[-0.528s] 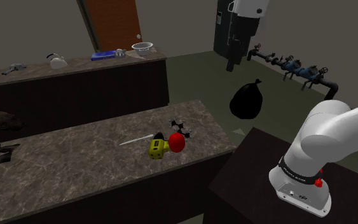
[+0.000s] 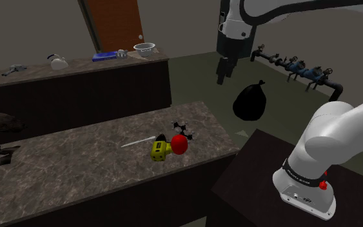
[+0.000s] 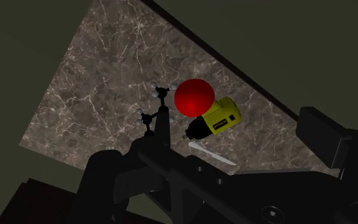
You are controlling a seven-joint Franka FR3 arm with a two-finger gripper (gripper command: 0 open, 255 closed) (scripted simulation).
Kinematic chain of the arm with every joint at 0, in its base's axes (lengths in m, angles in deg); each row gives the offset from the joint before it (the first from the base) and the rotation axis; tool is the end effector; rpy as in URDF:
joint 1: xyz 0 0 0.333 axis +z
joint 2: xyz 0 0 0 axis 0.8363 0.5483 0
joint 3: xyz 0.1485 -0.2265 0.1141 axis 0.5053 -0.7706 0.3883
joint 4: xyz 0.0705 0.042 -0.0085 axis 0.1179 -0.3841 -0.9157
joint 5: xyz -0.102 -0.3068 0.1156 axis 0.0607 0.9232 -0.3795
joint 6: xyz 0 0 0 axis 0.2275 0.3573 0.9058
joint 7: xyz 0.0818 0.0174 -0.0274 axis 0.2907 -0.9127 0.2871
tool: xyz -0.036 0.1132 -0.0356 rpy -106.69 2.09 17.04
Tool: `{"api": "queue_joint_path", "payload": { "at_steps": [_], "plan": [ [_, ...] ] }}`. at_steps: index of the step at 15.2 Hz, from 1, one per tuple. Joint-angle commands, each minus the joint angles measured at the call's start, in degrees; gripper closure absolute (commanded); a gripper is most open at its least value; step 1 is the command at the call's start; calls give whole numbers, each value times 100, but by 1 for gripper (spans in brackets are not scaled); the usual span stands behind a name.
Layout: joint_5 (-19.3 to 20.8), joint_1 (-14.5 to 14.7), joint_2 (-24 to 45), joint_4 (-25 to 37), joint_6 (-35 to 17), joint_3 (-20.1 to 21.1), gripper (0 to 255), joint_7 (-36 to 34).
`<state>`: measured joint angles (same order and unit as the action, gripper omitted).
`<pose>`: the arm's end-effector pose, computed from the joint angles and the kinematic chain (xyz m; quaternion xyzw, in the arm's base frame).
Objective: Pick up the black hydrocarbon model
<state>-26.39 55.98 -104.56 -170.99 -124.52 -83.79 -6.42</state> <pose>0.3263 0.0054 0.5262 -0.9953 -0.0708 -0.0410 0.0523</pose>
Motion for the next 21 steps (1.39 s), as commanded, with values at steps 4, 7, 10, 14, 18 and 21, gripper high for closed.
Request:
{"api": "queue_joint_path", "payload": {
  "at_steps": [4, 7, 10, 14, 18, 21],
  "plan": [
    [-56, -15, 720, -271, -1015, -85, 0, 180],
    [-119, -7, 1248, -323, -1602, -128, 0, 287],
    [-206, 11, 1829, -296, -2161, -175, 0, 407],
    [-371, 42, 2665, -139, -2843, -235, 0, 598],
    [-601, 63, 3546, 154, -3428, -274, 0, 829],
    [-807, 59, 4223, 460, -3793, -277, 0, 1021]
  ]
}}
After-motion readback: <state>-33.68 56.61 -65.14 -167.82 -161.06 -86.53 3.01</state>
